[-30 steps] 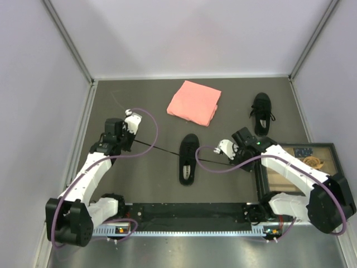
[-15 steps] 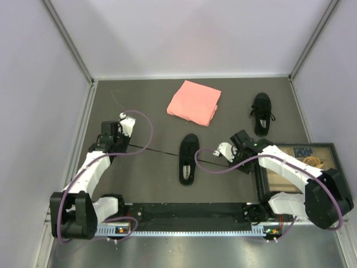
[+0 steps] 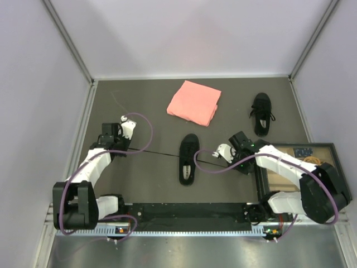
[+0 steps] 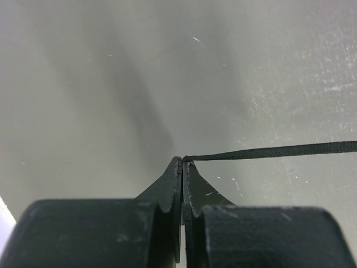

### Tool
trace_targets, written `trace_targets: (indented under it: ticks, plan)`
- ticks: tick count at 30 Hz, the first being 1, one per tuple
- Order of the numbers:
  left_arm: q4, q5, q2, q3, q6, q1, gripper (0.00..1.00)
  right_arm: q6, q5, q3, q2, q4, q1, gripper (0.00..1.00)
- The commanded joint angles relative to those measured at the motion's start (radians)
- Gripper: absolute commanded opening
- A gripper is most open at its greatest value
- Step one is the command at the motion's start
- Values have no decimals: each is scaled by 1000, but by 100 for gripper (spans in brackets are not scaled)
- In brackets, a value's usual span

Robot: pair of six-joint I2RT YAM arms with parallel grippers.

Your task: Tie the shoes

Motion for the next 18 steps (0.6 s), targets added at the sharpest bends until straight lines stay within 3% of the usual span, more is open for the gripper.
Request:
trace_targets:
  ticks: [1,12,16,18]
  plan:
    - [47,-22,29,-5,18,23,0,14,41,34,42,-33,-13,0]
    - [70,-110,69,4,38,58,0,-13,79,-4,19,-24,-55,0]
    - [56,-87,84,19,31,58,0,-1,62,15,41,-27,-55,0]
    - [12,-4,101,42,34,57,0,10,25,38,63,-35,-55,0]
